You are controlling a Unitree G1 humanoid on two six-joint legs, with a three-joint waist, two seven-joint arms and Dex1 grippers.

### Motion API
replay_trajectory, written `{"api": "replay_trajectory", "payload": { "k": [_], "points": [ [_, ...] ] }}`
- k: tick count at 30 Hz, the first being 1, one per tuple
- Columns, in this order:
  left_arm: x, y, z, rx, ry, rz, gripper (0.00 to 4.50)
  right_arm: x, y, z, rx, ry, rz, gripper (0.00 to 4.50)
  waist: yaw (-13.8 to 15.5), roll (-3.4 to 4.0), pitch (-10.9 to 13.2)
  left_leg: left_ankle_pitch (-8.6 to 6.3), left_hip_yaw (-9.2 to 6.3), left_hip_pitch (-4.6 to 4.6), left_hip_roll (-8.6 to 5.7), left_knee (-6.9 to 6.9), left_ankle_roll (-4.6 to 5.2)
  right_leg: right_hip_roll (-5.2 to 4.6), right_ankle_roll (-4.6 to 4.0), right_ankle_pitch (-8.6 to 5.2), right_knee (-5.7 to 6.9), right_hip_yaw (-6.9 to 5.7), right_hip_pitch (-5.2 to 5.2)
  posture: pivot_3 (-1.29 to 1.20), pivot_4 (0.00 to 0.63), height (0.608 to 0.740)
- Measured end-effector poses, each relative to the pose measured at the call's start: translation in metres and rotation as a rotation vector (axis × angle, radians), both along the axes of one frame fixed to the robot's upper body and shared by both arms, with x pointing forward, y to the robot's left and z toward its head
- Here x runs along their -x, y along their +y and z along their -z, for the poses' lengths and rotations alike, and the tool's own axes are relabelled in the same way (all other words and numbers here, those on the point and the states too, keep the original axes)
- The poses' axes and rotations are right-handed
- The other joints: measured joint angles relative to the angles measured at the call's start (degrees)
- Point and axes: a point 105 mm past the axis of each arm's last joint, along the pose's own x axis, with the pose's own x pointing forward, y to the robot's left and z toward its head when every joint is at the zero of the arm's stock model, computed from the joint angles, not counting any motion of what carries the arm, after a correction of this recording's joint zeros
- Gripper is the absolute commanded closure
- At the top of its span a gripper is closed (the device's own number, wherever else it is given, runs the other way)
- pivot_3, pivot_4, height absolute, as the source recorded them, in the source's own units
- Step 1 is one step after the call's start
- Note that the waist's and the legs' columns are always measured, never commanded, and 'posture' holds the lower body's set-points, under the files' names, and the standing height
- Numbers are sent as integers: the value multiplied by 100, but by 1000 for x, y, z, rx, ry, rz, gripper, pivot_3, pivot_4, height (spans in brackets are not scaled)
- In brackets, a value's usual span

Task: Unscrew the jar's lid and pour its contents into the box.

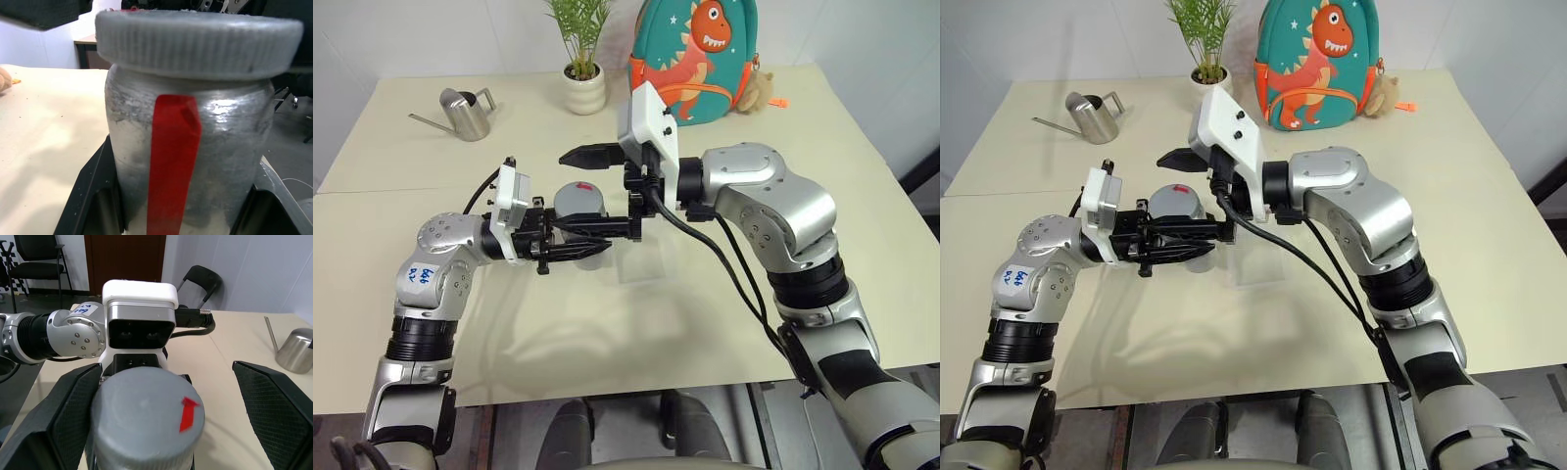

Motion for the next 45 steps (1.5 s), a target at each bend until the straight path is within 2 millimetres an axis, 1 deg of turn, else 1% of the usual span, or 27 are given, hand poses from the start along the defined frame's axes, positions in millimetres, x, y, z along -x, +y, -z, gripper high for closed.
{"api": "replay_trajectory", "payload": {
  "k": [6, 15, 21, 25, 28, 30, 34, 38, 42, 45],
  "points": [
    [-1, 0, -1, -2, -3, -4, 2552, -3, -2, 0, 2, -1, -9, 23, 0, 0, 0, 0, 0, 0, 0, 0, 0, 0, 0, 0, -1, 0, 0, 0, 150, 740],
    [-3, 0, 1, -7, 1, -22, 2552, -7, -20, 1, 16, -19, -11, 23, 2, 0, 0, 0, 0, 0, 0, 0, 0, 0, 0, 0, 0, 0, 0, 0, 150, 740],
    [-5, 3, 3, -15, 6, -37, 2552, -11, -38, 5, 23, 6, 18, 23, 4, 0, 0, 0, 0, 0, 0, 0, 0, 0, 0, 0, 0, 0, 0, 0, 150, 740],
    [-2, 3, 2, -19, -2, -17, 2552, -23, -56, 1, 5, 15, 103, 23, 6, 0, 0, 0, 1, 0, 0, 0, 0, 0, 0, 0, -1, 0, 0, 0, 150, 740],
    [0, 2, 1, -23, -10, -1, 2552, -23, -61, 6, -1, 46, 98, 23, 7, 0, 0, 0, 0, 0, 0, -1, 0, 0, 0, 0, -2, 0, 0, 0, 150, 740],
    [0, 2, 1, -24, -11, 1, 2552, -17, -61, 7, -7, 63, 60, 23, -4, 0, 0, 0, 1, 0, 0, 0, 0, 0, 0, 0, -3, 0, 0, 0, 150, 740],
    [0, 2, 2, -25, -12, 3, 2552, -5, -64, -1, -27, 62, -15, 23, 7, 0, 0, 0, 1, 0, 0, 1, 0, 0, 0, 0, -2, 0, 1, 0, 150, 740],
    [1, 2, 2, -25, -12, 6, 2552, -1, -62, -5, -31, 65, -42, 23, 4, 0, 0, 0, 1, 1, 0, 3, 0, 0, 0, 0, 2, 0, 1, 0, 150, 740],
    [1, 2, 2, -26, -12, 7, 2552, 1, -50, -15, -50, 53, -60, 23, -9, 0, 0, 0, 1, 2, 1, 1, 0, 0, 0, 0, 2, 0, 0, 0, 150, 740],
    [0, 2, 2, -25, -12, 6, 2552, 0, -38, -11, -45, 86, -67, 23, 0, 0, 0, 0, 1, 1, 0, 2, 0, -1, 0, 0, 0, 0, 1, 0, 150, 740]
  ]
}}
